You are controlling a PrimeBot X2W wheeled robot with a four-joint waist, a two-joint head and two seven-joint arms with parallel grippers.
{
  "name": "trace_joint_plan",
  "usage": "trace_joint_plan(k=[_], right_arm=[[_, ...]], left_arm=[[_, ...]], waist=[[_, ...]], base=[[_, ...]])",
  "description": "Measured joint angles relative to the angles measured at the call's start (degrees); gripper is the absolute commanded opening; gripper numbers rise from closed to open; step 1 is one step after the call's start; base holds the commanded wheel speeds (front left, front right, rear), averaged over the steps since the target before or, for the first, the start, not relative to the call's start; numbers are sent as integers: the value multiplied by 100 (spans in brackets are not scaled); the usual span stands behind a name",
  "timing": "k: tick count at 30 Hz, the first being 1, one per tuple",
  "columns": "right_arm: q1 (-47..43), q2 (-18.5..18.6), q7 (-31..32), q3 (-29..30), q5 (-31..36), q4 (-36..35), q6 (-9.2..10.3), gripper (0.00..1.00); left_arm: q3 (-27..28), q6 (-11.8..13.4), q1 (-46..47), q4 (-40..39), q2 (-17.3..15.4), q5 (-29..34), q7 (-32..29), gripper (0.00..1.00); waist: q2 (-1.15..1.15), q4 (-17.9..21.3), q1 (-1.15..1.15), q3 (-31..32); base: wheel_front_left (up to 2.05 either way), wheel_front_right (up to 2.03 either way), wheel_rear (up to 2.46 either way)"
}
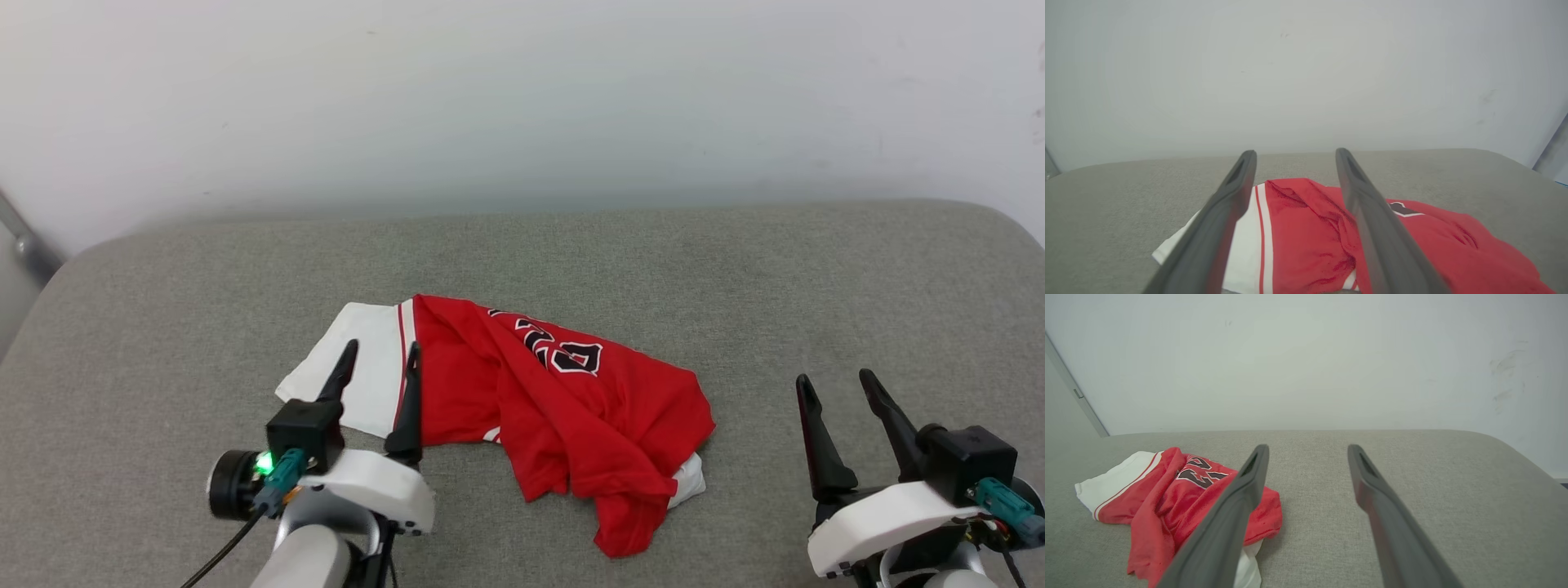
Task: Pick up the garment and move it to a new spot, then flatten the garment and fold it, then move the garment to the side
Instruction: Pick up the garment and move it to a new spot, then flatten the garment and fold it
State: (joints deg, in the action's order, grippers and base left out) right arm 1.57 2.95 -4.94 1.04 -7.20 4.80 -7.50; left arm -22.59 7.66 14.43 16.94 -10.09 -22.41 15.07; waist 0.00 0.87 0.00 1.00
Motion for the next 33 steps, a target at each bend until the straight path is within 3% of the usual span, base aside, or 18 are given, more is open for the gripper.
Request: trace_joint_plan(k=[7,20,25,29,33], right_arm=[[-167,0,51,-29,21,-38,0,100],[-285,0,427,20,4,-98,0,100],[-270,109,1655,-445,-357,38,0,100],[-75,535,2708,-1182,-864,-30,0,100],[214,901,3298,-1738,-1201,-92,0,100]], left_arm=[[391,244,-614,-248,-368,4,0,100],[365,301,-722,-487,-376,-75,-20,100],[364,310,-723,-535,-372,-102,-20,100],[327,312,-714,-575,-333,-100,-19,100],[287,310,-672,-599,-269,-76,-18,100]], waist=[[0,-11,0,122],[0,-73,0,151],[0,-176,0,98],[0,-299,0,24],[0,-478,0,-62]], base=[[0,0,0],[0,0,0],[0,0,0],[0,0,0],[0,0,0]])
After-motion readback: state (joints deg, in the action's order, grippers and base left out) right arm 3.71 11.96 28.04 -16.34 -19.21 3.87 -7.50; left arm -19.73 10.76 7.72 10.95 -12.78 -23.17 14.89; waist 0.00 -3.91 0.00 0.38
